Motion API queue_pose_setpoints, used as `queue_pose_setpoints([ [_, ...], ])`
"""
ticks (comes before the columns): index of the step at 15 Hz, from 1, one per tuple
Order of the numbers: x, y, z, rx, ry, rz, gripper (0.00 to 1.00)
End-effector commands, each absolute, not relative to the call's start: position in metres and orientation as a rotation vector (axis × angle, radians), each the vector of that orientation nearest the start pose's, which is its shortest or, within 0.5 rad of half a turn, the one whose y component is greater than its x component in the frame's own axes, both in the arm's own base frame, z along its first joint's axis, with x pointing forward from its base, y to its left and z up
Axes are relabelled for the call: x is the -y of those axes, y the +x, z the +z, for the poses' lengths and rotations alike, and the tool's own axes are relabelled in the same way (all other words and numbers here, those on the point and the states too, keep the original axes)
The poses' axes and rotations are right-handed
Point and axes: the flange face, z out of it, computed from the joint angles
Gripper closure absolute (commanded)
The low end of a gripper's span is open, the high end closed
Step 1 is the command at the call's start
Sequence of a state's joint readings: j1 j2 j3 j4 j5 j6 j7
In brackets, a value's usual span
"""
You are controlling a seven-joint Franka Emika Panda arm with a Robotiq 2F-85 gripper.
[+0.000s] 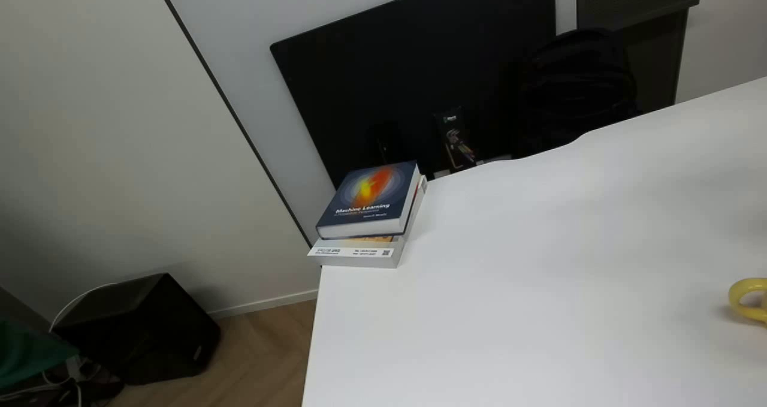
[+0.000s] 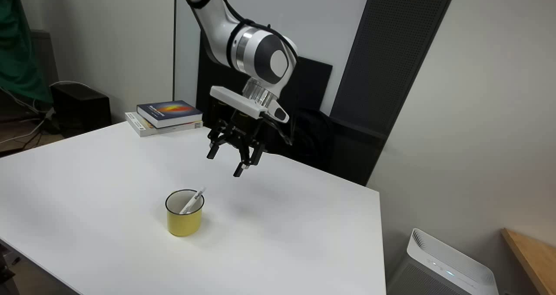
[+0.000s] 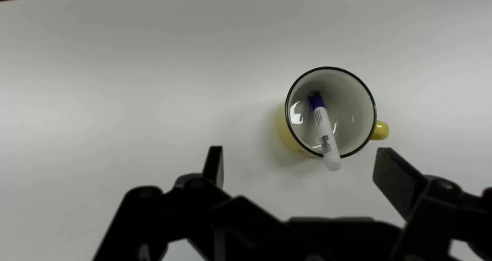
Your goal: Remove the marker from the cup and put it on table
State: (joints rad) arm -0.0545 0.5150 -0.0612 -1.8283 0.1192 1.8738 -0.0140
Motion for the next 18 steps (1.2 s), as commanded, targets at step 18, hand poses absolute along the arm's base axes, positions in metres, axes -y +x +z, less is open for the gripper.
queue_pose_setpoints([
  [18, 0.087, 0.612, 0.138, -0.302, -2.755, 0.972, 0.0],
])
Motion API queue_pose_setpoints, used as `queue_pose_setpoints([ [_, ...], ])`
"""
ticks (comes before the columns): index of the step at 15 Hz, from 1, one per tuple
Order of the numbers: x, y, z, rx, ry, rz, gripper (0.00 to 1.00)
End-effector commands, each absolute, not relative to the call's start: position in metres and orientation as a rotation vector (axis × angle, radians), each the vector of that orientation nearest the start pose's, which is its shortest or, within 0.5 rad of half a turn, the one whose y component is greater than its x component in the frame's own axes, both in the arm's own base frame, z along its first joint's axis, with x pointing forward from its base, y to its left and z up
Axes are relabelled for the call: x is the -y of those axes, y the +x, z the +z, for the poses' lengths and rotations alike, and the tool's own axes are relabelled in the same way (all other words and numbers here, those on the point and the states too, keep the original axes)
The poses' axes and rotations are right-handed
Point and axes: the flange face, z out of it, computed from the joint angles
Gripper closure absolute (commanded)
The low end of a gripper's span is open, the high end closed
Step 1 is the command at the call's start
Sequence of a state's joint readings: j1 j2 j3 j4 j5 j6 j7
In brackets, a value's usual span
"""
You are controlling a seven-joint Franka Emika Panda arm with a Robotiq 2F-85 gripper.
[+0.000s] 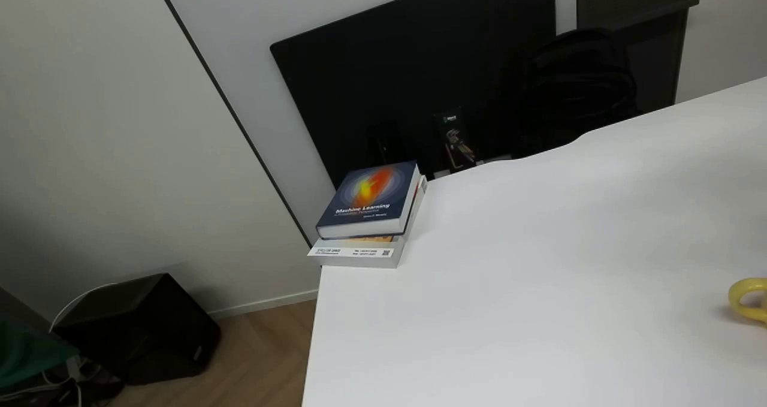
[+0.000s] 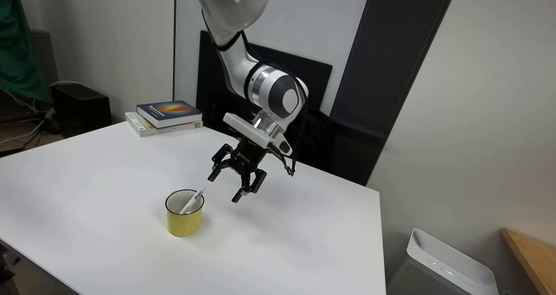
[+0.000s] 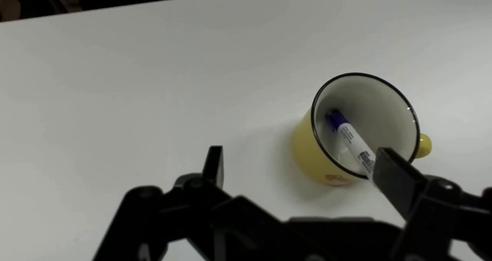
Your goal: Remove the marker from the cup and put it on table
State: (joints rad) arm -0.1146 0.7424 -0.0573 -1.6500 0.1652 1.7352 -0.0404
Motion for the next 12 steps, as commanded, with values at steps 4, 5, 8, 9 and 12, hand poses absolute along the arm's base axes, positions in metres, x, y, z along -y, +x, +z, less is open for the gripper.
queue_pose_setpoints([
  [4, 0.075, 0.621, 0.128, -0.273, -2.75, 1.007, 0.0],
  [5, 0.072, 0.623, 0.125, -0.264, -2.75, 1.016, 0.0],
  [8, 0.064, 0.628, 0.118, -0.238, -2.747, 1.046, 0.0],
  [9, 0.061, 0.629, 0.115, -0.23, -2.747, 1.057, 0.0],
  [12, 0.055, 0.632, 0.107, -0.216, -2.745, 1.083, 0.0],
])
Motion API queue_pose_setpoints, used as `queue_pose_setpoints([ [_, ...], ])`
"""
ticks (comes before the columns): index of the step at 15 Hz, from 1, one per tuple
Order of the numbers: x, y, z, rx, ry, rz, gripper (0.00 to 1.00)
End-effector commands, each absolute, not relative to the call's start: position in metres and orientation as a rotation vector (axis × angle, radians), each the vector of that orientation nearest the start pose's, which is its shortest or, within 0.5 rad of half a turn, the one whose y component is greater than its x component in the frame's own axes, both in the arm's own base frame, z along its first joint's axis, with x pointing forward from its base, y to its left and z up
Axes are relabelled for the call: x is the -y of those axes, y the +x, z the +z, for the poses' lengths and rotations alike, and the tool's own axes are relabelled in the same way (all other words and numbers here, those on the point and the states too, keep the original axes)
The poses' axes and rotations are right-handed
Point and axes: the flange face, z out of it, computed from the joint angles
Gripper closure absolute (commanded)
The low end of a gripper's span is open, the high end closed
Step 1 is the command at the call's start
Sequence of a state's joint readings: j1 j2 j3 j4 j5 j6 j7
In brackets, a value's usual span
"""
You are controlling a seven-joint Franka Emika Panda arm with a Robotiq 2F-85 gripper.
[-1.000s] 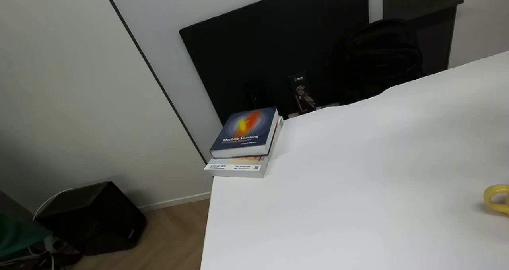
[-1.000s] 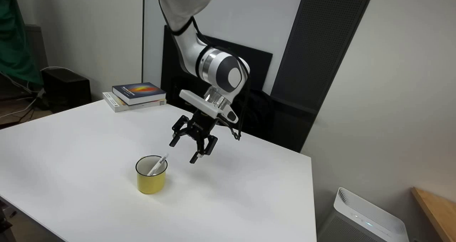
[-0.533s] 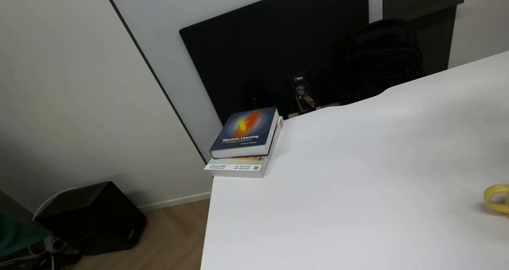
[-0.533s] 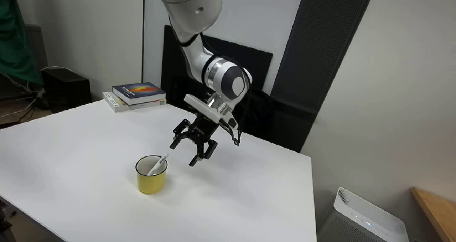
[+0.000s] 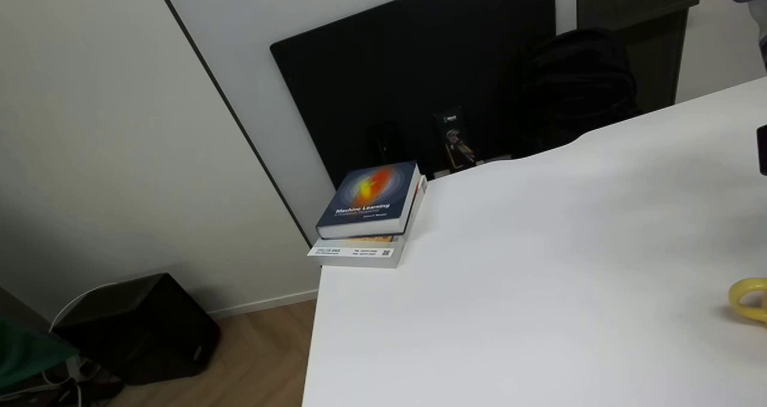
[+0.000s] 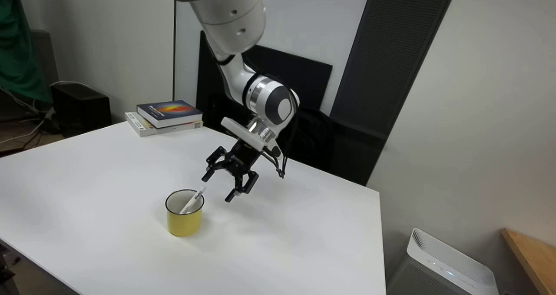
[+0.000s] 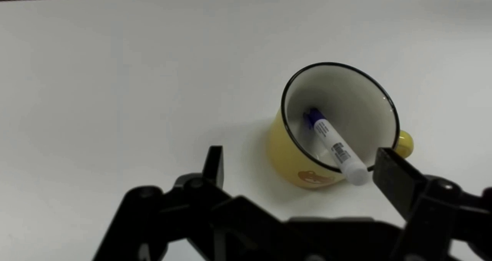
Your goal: Remove the marker from the cup and put it on table
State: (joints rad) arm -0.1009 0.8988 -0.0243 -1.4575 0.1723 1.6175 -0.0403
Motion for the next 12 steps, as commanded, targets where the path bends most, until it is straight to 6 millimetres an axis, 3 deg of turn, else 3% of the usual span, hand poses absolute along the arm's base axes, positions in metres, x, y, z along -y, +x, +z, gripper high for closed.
queue_pose_setpoints([
  [1, 0.054, 0.632, 0.104, -0.213, -2.745, 1.09, 0.0],
  [12, 0.032, 0.637, 0.092, -0.145, -2.789, 1.166, 0.0],
])
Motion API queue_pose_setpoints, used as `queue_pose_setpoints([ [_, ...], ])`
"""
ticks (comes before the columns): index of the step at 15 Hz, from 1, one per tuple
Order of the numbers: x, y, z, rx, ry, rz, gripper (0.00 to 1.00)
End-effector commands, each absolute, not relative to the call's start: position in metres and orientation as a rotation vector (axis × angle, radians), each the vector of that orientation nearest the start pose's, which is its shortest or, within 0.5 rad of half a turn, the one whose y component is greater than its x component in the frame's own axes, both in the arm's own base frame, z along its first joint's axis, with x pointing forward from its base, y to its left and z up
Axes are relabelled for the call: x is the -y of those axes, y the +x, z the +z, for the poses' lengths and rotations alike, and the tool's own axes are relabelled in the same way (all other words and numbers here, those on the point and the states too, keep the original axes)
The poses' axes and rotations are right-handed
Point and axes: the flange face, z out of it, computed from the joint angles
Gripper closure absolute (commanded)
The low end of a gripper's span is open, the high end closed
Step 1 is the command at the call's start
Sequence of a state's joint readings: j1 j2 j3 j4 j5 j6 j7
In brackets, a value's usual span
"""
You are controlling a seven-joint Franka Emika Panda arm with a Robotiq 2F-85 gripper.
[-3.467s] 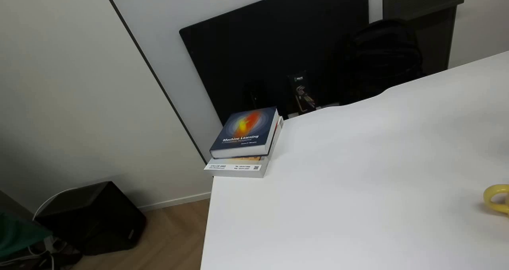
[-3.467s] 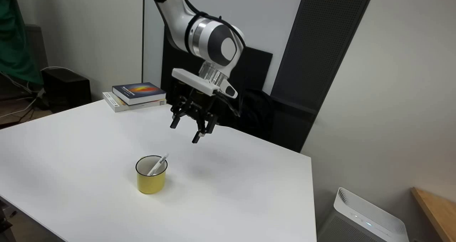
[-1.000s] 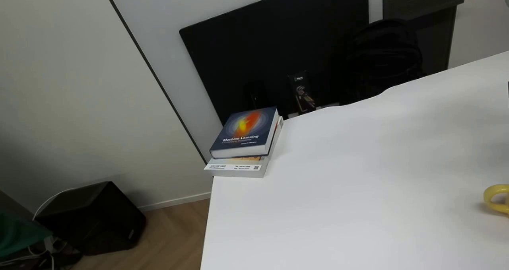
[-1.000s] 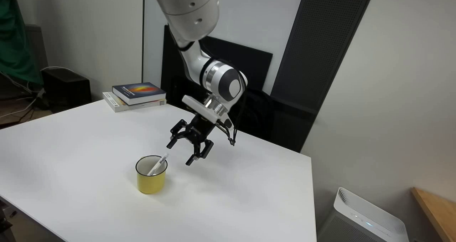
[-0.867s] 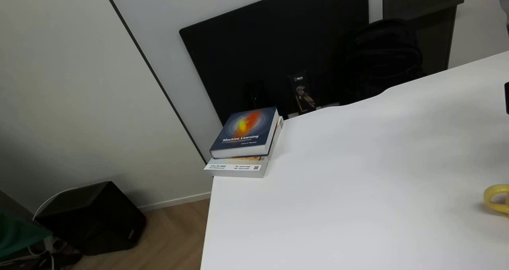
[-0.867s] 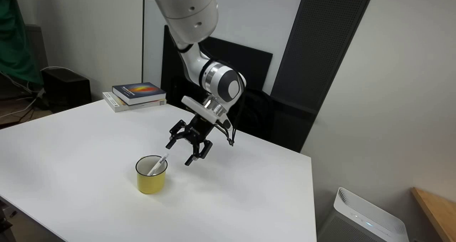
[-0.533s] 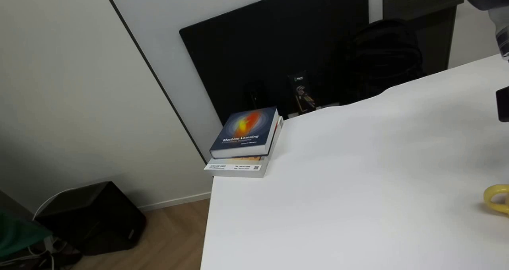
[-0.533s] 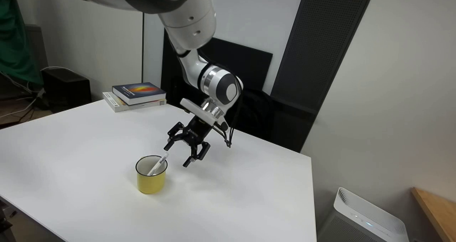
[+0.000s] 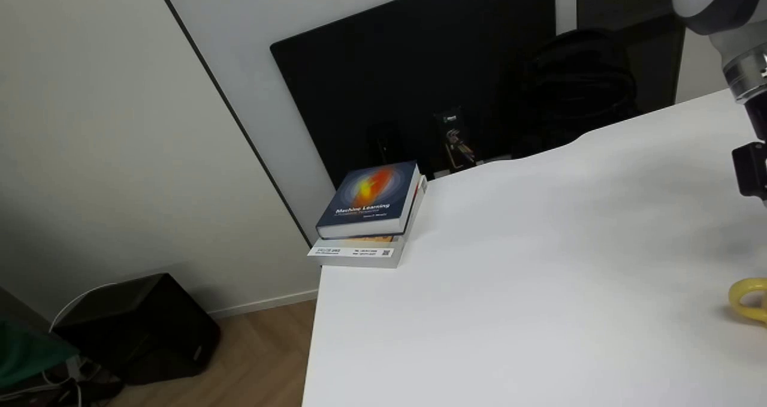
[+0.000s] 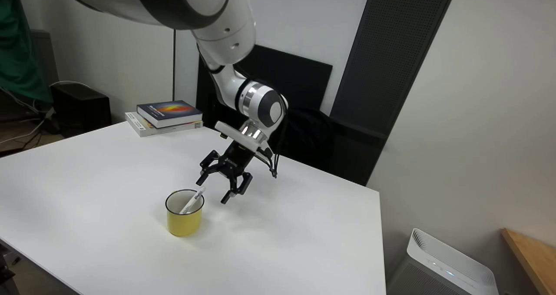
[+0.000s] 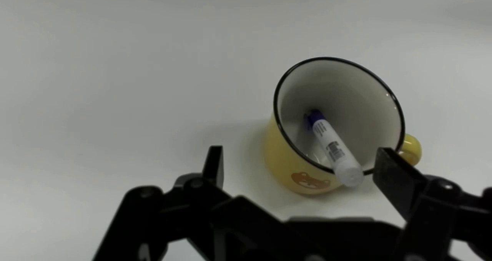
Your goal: Remove the marker from the cup and put it on table
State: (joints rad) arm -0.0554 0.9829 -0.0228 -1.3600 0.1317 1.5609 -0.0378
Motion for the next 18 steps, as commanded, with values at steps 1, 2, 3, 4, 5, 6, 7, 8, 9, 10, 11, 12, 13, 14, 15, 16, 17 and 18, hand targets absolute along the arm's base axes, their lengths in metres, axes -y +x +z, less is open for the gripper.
queue_pose_setpoints([
  [1, 0.0308, 0.6373, 0.0923, -0.142, -2.79, 1.17, 0.0],
  [2, 0.0304, 0.6375, 0.0921, -0.139, -2.79, 1.175, 0.0],
  [3, 0.0308, 0.6376, 0.0917, -0.138, -2.792, 1.179, 0.06],
  [4, 0.0312, 0.6378, 0.0916, -0.138, -2.793, 1.182, 0.27],
  [5, 0.0314, 0.6379, 0.0918, -0.139, -2.793, 1.185, 0.3],
  [6, 0.0314, 0.6382, 0.0922, -0.138, -2.794, 1.185, 0.32],
  [7, 0.0313, 0.6384, 0.0926, -0.138, -2.796, 1.184, 0.39],
  [8, 0.0314, 0.6386, 0.0927, -0.138, -2.797, 1.184, 0.46],
  [9, 0.0316, 0.6386, 0.0927, -0.139, -2.798, 1.184, 0.55],
  [10, 0.0317, 0.6387, 0.0926, -0.14, -2.799, 1.184, 0.61],
  [11, 0.0317, 0.6388, 0.0923, -0.141, -2.8, 1.184, 0.69],
  [12, 0.0319, 0.6389, 0.0918, -0.143, -2.802, 1.184, 0.74],
  [13, 0.0321, 0.639, 0.0914, -0.145, -2.803, 1.184, 0.81],
  [14, 0.0324, 0.6392, 0.091, -0.146, -2.804, 1.186, 0.88],
  [15, 0.0326, 0.6392, 0.0903, -0.149, -2.806, 1.188, 0.95],
  [16, 0.0331, 0.6392, 0.0897, -0.153, -2.807, 1.191, 0.99],
  [17, 0.0335, 0.6392, 0.0892, -0.157, -2.809, 1.195, 1.0],
  [18, 0.0339, 0.6392, 0.0885, -0.161, -2.81, 1.202, 1.0],
])
